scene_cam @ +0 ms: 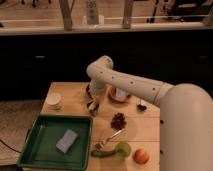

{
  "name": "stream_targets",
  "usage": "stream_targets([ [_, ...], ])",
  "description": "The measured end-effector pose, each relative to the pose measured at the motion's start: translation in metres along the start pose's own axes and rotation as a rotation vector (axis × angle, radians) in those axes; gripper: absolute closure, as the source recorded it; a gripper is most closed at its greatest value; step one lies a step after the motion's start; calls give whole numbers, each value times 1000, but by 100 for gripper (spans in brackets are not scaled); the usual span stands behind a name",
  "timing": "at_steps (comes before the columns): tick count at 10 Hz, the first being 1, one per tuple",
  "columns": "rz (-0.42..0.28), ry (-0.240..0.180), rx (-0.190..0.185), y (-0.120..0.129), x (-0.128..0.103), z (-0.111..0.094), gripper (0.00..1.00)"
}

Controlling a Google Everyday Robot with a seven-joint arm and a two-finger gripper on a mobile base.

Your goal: Place banana in metal cup

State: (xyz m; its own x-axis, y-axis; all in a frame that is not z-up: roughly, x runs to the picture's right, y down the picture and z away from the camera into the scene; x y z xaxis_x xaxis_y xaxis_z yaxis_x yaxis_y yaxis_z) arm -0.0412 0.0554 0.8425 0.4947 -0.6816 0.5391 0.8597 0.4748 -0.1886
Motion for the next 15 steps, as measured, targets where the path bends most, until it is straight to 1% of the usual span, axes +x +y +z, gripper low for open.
stream_targets([
  [1, 1, 2, 0, 1, -1, -1, 49],
  [3, 0, 5, -1, 1, -2, -2, 33],
  [5, -6, 10, -6, 0, -4, -4, 20],
  [10, -15, 20, -15, 0, -5, -8, 20],
  [15, -23, 22, -8, -2, -4, -10, 20],
])
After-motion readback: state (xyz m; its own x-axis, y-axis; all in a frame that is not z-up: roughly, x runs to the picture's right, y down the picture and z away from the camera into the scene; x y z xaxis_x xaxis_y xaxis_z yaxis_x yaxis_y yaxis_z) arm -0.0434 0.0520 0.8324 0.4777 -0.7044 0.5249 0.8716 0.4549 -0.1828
